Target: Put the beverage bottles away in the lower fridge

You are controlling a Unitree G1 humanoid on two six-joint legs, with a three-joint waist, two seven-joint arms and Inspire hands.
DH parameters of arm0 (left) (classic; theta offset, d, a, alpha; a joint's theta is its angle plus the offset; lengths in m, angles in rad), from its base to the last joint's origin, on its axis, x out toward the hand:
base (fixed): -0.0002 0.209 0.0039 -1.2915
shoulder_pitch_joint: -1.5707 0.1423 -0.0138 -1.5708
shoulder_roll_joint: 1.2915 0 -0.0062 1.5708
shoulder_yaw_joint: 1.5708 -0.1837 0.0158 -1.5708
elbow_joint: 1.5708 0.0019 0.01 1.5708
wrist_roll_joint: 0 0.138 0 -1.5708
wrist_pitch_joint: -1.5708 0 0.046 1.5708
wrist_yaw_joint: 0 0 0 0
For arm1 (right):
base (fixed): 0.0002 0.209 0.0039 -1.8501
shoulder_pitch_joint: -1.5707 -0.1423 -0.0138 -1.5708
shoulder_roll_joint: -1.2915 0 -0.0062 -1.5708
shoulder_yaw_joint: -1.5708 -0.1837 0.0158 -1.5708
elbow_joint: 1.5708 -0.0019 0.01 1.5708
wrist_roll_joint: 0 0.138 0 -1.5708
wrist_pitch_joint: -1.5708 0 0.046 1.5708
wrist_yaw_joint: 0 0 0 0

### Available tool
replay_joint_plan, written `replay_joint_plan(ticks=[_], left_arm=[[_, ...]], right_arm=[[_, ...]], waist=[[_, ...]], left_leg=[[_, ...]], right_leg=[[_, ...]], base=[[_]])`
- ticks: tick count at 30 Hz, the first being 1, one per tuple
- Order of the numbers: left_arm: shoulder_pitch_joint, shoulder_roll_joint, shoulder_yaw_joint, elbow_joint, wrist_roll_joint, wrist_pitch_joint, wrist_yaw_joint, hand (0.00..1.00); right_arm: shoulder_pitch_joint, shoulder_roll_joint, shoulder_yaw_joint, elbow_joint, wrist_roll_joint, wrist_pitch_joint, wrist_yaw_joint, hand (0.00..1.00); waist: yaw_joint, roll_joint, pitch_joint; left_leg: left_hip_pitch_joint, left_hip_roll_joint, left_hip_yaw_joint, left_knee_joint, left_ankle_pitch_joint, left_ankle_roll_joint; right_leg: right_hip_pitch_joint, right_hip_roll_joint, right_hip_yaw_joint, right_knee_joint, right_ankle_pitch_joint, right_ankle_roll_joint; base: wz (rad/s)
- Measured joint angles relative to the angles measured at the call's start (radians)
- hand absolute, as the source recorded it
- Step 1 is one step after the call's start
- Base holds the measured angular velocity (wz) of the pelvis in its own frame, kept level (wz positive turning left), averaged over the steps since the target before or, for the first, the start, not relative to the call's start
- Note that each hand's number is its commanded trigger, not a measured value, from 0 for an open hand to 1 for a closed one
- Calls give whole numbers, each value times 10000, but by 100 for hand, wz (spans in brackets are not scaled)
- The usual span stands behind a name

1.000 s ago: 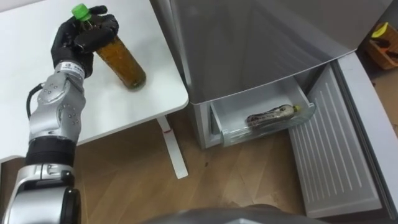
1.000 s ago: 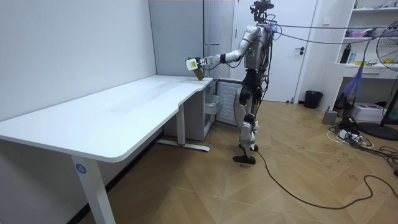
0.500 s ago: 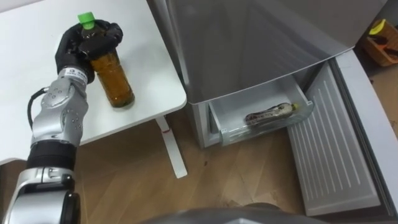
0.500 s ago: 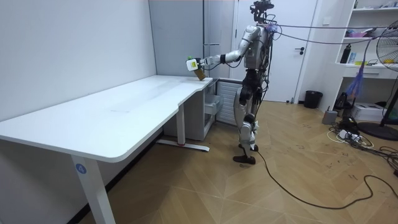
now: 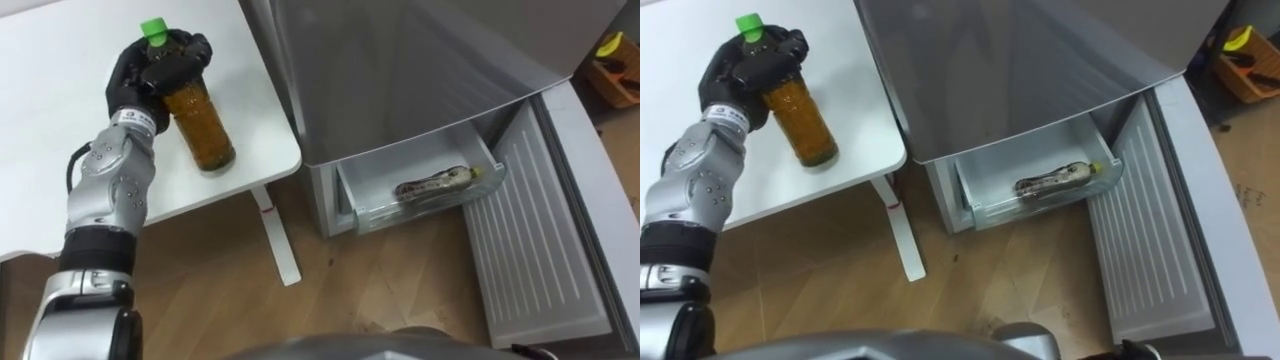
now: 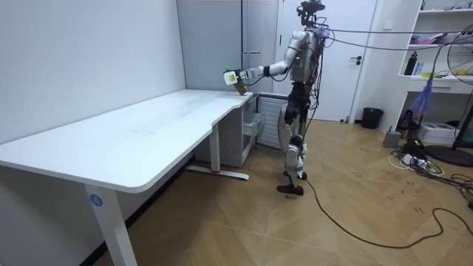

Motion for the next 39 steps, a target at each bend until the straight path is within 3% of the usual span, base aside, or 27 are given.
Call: replay_joint_plan(ticks=[2, 11, 21, 23, 28, 35, 39], left_arm=[[480, -59, -6, -796, 13, 4, 5, 100], [1167, -380, -149, -2337, -15, 3, 25, 100], [2042, -537, -297, -4006, 4, -15, 121, 100], [2130, -551, -406, -4174, 9, -17, 66, 100], [2608, -581, -395, -4591, 110, -16, -74, 100], [2938, -749, -459, -4872, 212, -18, -234, 100], [3042, -794, -569, -4878, 213, -84, -190, 100]], right_arm=[[66, 77, 30, -348, 637, -33, -4, 0], [-172, 442, 602, -849, 1255, -313, 386, 0], [-127, 443, 1602, -1750, 1165, -580, 741, 0], [-133, 445, 1676, -1809, 1165, -590, 813, 0], [-147, 451, 1832, -2295, 725, -574, 1119, 0], [-124, 486, 2251, -3630, 133, -594, 1570, 0], [-97, 506, 2461, -4121, -57, -611, 1830, 0]], waist=[[82, -28, -6], [415, -156, -64], [944, -260, -26], [1118, -258, -22], [1161, -255, -18], [1393, -385, 57], [1575, -409, 48]], left_leg=[[-55, 3, -30, 46, 0, -1], [-46, -30, -337, 70, -1, -1], [-242, -45, -602, 175, -1, -1], [-292, -57, -731, 212, 0, -1], [-482, -60, -953, 356, 0, -1], [-622, -63, -1037, 500, 0, -1], [-726, -66, -1127, 529, 0, 0]], right_leg=[[-42, -4, -25, -89, 10, -10], [161, -100, -568, -213, 15, -18], [192, -178, -1121, -230, 17, -14], [245, -194, -1252, -253, 15, -14], [220, -243, -1497, -257, -8, -6], [174, -258, -1594, -235, -10, -7], [108, -262, -1650, -226, -10, -8]], base=[[2], [10], [9], [17], [15], [4], [5]])
